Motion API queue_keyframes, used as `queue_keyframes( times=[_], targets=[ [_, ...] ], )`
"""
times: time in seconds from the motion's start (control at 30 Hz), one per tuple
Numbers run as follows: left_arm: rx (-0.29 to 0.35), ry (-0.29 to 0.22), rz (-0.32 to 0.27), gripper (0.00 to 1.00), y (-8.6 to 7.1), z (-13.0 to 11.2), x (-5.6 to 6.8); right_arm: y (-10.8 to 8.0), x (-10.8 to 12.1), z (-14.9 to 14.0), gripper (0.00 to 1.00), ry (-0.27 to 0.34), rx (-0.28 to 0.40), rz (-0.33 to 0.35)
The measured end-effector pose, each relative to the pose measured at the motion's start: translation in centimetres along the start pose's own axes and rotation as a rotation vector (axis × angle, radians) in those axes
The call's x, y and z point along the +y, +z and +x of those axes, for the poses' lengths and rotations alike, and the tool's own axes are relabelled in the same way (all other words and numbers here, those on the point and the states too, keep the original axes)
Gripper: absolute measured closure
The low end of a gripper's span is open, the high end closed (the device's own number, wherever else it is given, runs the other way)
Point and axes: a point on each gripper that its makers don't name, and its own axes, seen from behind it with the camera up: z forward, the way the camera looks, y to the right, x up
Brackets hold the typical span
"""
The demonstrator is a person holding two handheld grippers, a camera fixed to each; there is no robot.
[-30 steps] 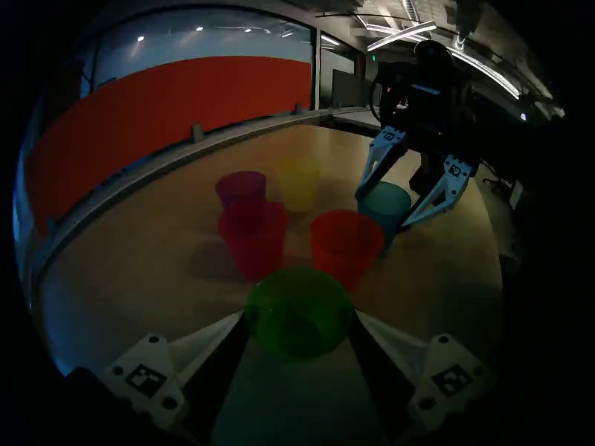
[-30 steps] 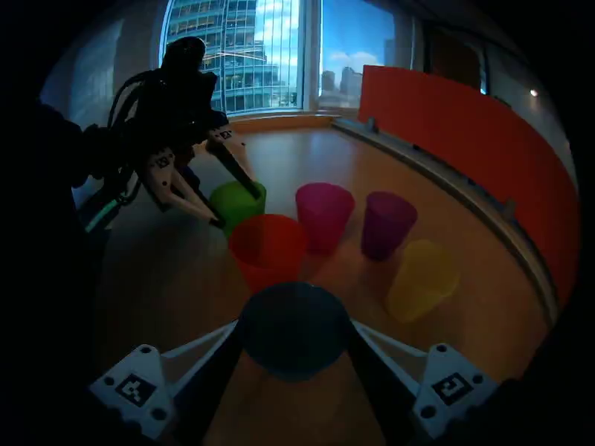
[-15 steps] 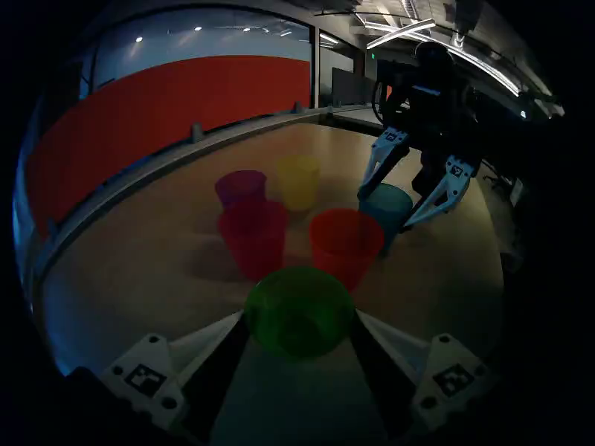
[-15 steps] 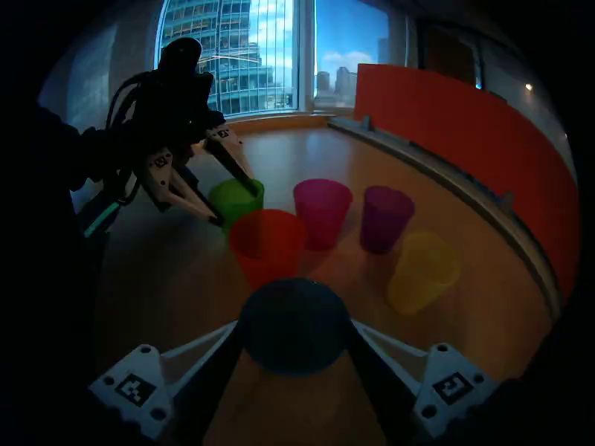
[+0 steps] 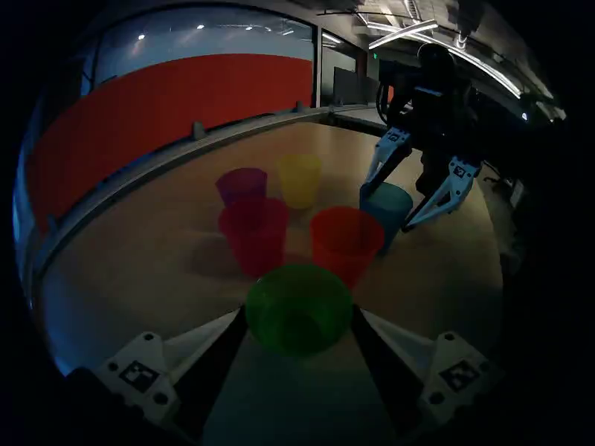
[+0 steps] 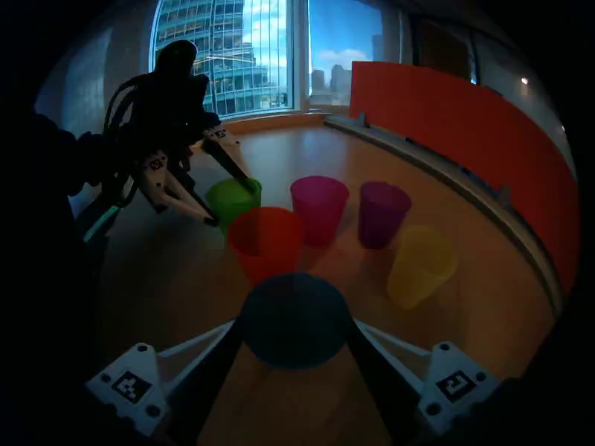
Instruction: Pour water
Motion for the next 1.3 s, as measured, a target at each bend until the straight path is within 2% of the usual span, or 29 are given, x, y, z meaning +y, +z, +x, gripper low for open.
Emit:
queue_keyframes(
  times=[0.37, 0.87, 1.07, 1.3],
  targets=[
    [-0.023, -0.013, 0.027, 0.02, -0.9, -1.5, -0.2, -0.9, 0.1, -1.9, 0.0, 0.017, -0.021, -0.025],
    [-0.019, -0.042, 0.093, 0.02, -3.7, -2.9, -0.4, -3.7, -0.1, -4.1, 0.0, 0.071, -0.013, -0.096],
    [0.019, -0.072, 0.143, 0.02, -5.5, -3.1, -0.8, -5.0, -0.1, -4.3, 0.0, 0.09, 0.018, -0.147],
    [0.115, -0.123, 0.222, 0.02, -8.1, -2.0, -1.8, -6.6, 0.1, -3.3, 0.0, 0.126, 0.084, -0.214]
  ],
)
